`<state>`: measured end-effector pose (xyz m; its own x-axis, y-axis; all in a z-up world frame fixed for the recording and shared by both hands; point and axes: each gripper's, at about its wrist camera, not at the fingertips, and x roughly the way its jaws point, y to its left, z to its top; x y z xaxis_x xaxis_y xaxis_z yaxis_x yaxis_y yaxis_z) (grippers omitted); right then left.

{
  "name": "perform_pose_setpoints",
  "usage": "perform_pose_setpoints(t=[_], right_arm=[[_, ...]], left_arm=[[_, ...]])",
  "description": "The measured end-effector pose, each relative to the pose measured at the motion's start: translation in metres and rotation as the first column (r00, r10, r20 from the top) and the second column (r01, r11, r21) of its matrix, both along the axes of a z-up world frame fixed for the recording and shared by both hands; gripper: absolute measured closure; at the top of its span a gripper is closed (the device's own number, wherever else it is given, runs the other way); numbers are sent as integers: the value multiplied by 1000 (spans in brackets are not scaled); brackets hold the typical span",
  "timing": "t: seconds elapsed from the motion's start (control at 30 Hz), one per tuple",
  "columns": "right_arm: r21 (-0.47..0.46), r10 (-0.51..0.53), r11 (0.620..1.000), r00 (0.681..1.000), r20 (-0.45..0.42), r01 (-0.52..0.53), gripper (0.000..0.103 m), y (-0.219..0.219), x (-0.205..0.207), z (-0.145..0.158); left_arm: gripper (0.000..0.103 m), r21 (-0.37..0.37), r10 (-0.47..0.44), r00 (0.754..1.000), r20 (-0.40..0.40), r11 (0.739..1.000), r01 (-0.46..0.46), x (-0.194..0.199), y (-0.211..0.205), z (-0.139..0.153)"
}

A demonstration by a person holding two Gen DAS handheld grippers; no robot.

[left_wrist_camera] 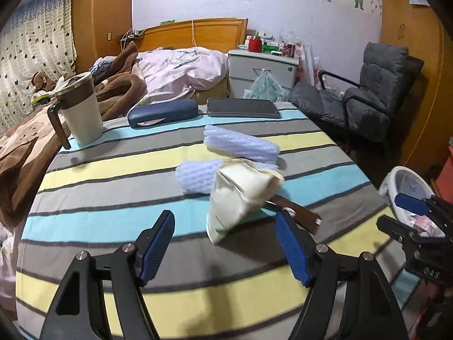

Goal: Collect trash
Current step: 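Grasp the paper bag with the left gripper while the right gripper grasps the brown wrapper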

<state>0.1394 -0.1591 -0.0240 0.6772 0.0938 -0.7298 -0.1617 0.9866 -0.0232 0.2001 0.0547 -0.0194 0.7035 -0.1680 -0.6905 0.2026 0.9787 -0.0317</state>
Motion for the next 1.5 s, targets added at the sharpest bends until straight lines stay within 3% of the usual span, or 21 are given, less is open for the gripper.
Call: perform_pose_setpoints(t=[0.4, 0.47, 0.53, 0.67, 1.2, 1.5], right_arm=[[-5, 30, 1000, 999, -39, -30, 40, 16, 13, -4], [-9, 34, 999, 998, -45, -34, 40, 18, 14, -5], [-13, 35, 999, 998, -52, -36, 40, 20, 16, -7], [-12, 49, 999, 997, -59, -50, 40, 25, 19, -7], [-1, 147, 989, 987, -59, -147, 40, 58, 40, -10], [-12, 194, 981, 976, -104, -196, 40, 73, 53, -20]], left_arm=[[29, -58, -97, 995, -31, 994, 95, 31, 0, -9], [41, -82, -105, 994, -25, 991, 103, 31, 2, -9], [62, -90, -106, 994, -29, 991, 103, 32, 3, -10], [81, -107, -106, 994, -42, 989, 101, 32, 8, -11], [81, -103, -9, 1000, 5, 995, 9, 4, 48, 3], [81, -102, 34, 999, -28, 994, -37, -2, 60, -6]])
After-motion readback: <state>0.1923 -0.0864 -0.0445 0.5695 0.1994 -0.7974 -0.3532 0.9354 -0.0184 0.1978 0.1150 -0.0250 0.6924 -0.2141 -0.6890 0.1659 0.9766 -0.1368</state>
